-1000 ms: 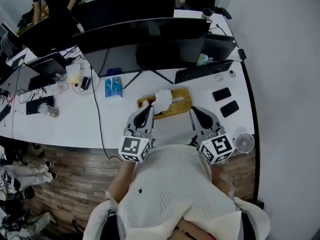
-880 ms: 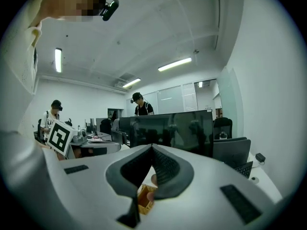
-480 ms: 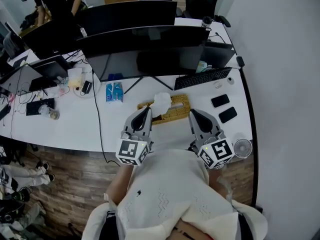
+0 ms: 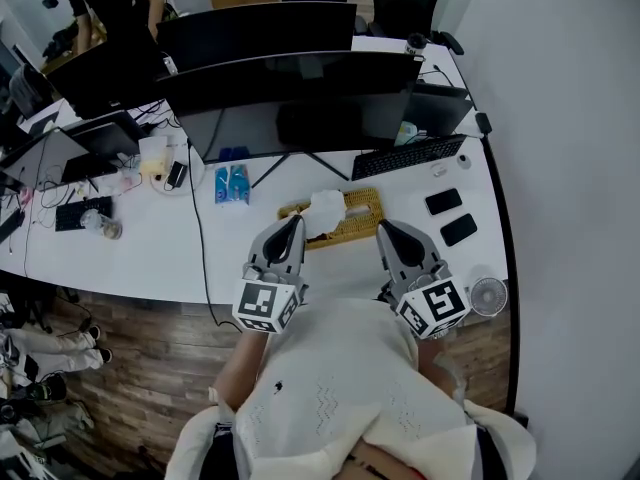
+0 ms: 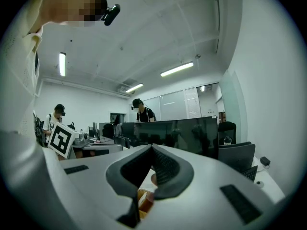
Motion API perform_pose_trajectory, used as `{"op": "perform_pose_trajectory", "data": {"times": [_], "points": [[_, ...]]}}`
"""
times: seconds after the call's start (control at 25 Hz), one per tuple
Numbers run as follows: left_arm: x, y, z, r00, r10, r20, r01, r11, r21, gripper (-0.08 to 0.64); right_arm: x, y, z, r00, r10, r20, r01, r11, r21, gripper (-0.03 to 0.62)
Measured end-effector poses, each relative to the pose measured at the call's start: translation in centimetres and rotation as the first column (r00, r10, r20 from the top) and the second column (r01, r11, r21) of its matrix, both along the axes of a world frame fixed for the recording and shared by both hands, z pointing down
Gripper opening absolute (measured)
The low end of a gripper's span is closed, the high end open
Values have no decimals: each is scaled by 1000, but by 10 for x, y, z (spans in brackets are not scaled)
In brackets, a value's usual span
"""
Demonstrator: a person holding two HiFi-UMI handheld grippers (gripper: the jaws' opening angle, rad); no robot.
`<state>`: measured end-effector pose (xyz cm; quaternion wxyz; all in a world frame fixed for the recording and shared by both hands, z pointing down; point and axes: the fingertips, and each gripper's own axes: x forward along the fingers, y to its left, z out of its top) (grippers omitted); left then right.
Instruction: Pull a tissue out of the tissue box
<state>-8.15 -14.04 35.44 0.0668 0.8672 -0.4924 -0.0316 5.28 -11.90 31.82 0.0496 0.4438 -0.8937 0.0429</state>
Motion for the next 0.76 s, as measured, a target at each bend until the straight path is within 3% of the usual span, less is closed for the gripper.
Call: {"op": "perform_pose_trajectory", "data": {"times": [0.76], "points": [[2, -2, 7, 1000, 1, -12, -1, 1000, -12, 14, -17, 1, 15, 998, -54, -31, 53, 998, -24, 0]]}}
